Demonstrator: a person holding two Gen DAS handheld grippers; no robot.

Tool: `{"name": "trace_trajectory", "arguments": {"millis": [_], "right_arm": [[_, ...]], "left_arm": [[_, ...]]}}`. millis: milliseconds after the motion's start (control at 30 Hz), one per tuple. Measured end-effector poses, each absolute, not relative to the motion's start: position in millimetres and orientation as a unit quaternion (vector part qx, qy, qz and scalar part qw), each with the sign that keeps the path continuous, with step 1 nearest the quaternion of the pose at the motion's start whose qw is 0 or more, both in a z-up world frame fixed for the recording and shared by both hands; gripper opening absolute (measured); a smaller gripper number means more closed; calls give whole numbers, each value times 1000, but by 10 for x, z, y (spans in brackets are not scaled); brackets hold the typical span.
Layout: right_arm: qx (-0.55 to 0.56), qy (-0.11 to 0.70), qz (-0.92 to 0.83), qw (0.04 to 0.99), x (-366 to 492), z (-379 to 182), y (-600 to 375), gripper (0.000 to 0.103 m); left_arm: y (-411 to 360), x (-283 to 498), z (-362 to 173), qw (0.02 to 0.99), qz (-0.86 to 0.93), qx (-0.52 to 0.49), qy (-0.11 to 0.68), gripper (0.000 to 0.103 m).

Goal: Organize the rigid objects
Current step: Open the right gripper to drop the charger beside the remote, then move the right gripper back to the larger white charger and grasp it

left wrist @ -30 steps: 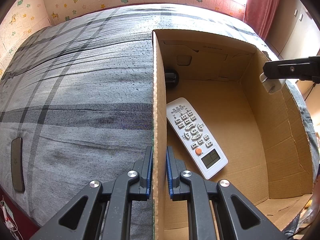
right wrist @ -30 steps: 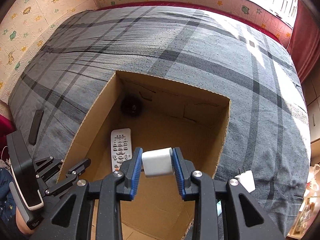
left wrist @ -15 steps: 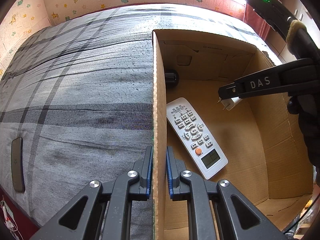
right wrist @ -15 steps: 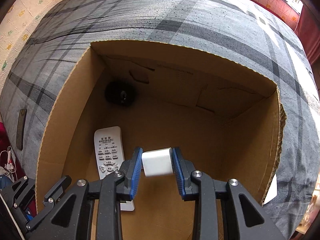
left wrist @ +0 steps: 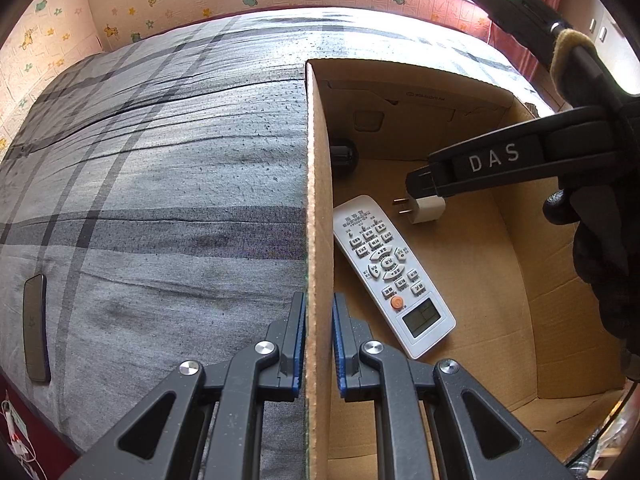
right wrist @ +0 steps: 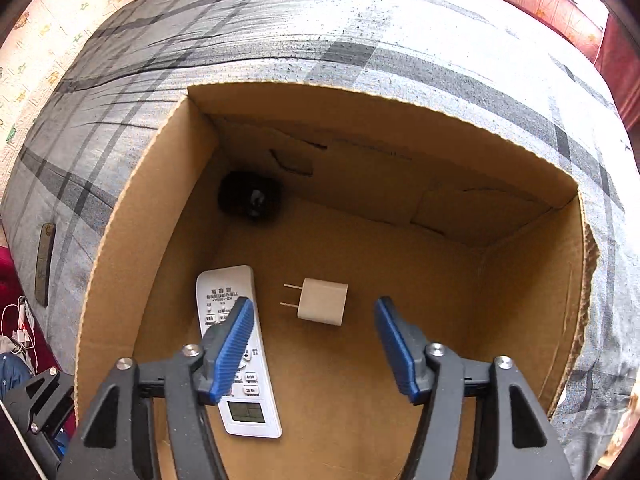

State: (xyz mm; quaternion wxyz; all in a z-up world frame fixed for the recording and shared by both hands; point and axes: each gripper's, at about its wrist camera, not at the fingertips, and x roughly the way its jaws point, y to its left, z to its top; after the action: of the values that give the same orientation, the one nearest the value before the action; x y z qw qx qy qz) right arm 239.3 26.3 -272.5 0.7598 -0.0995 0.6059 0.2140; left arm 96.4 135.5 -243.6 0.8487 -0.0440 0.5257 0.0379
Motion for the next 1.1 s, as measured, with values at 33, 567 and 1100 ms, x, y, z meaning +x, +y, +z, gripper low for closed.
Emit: {"name": "trace_trajectory", "arguments": {"millis": [33,567,1100], "right_arm": [[-96,603,215,762,2386,-2691,250,74],[-96,546,219,803,2108,-2016,147,101],[-75,511,151,843,2151,-1581,-939,103]], "left_arm": [[1355,964,-2435,849,38,-45,526,13],[1328,977,-2413,847,42,-40,528,13],[1320,985,-2403,846,45,-40,529,13]]}}
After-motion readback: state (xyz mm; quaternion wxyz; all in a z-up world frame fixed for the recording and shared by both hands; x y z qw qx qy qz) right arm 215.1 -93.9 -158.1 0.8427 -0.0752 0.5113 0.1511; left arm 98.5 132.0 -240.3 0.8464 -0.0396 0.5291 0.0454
